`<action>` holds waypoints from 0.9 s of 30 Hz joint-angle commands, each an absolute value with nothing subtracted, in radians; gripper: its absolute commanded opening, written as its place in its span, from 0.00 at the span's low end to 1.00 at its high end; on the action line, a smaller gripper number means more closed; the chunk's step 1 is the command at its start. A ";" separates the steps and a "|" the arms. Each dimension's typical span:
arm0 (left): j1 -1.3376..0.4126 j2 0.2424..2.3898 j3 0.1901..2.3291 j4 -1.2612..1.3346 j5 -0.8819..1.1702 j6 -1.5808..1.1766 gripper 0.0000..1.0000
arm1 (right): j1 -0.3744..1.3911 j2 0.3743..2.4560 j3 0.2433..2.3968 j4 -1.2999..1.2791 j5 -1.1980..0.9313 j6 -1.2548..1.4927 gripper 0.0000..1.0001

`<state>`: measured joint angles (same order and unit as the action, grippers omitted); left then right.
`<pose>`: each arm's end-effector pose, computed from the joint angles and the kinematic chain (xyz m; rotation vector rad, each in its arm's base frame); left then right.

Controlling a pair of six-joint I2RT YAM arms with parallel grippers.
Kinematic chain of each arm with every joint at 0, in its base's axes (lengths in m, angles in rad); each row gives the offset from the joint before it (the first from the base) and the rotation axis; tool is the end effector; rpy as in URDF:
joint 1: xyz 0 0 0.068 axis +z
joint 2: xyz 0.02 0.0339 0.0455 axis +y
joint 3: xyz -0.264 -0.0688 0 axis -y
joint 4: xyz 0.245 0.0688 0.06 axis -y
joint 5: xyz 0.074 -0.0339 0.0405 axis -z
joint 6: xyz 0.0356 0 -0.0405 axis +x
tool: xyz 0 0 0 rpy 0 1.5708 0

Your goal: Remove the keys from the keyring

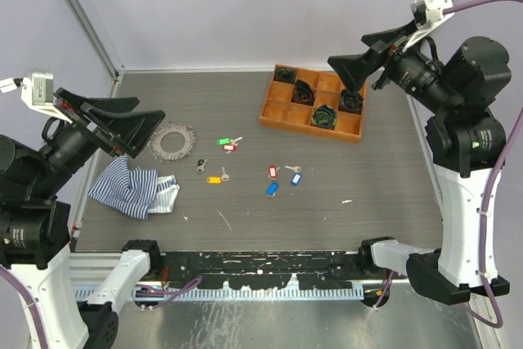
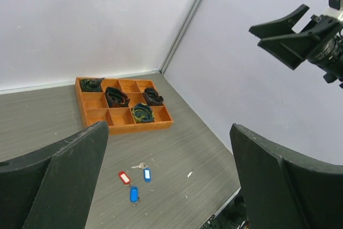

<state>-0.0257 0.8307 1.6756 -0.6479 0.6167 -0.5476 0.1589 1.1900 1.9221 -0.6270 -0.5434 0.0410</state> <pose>0.0602 -0.0221 0.5517 0.1608 1.4624 -0.8918 0.1629 0.0447 0.5779 -0.5293 1.4099 0.5583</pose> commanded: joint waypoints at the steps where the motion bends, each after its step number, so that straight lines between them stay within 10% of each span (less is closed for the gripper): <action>1: -0.032 0.827 1.674 -0.643 0.672 -0.545 0.98 | 0.144 1.212 1.993 -0.652 -0.562 0.181 1.00; 27: -0.087 0.806 1.598 -0.663 0.680 -0.475 0.98 | 0.095 1.207 1.992 -0.646 -0.646 0.151 1.00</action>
<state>-0.0792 0.8131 1.5890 -0.6716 0.6598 -0.4995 0.1009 1.2236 1.9785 -0.6796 -0.6418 0.1612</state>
